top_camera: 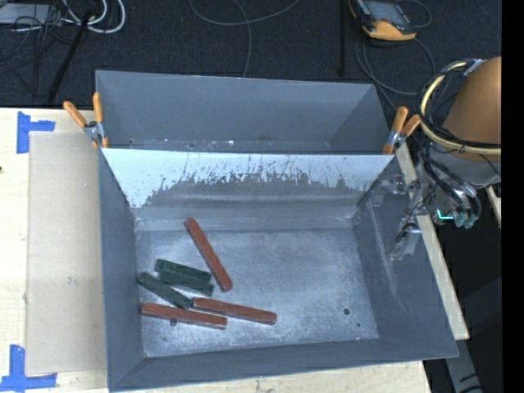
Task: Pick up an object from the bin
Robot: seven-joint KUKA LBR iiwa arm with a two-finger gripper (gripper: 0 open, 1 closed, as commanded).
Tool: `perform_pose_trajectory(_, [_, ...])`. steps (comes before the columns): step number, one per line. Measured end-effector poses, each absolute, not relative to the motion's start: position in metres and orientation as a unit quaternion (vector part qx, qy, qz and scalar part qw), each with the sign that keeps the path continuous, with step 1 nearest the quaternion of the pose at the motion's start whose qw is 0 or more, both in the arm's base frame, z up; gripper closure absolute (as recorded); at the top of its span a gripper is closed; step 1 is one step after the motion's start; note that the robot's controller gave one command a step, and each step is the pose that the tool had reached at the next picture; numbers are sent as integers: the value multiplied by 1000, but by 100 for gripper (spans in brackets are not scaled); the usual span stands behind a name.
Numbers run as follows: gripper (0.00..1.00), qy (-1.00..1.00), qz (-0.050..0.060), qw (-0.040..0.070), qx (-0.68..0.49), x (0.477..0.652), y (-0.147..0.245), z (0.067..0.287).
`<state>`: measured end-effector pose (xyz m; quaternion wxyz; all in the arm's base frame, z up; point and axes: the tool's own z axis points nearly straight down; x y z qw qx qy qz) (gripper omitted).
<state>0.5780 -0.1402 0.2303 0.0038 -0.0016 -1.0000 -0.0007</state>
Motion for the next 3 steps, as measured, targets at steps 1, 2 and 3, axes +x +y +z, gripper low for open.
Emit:
perform_pose_trajectory(1, [0,-1000,-2,5,8,567,-73,133])
perform_pose_trajectory(2, [0,-1000,-2,6,23,500,-23,92])
perform_pose_trajectory(3, [0,-999,-1,1,41,487,23,72])
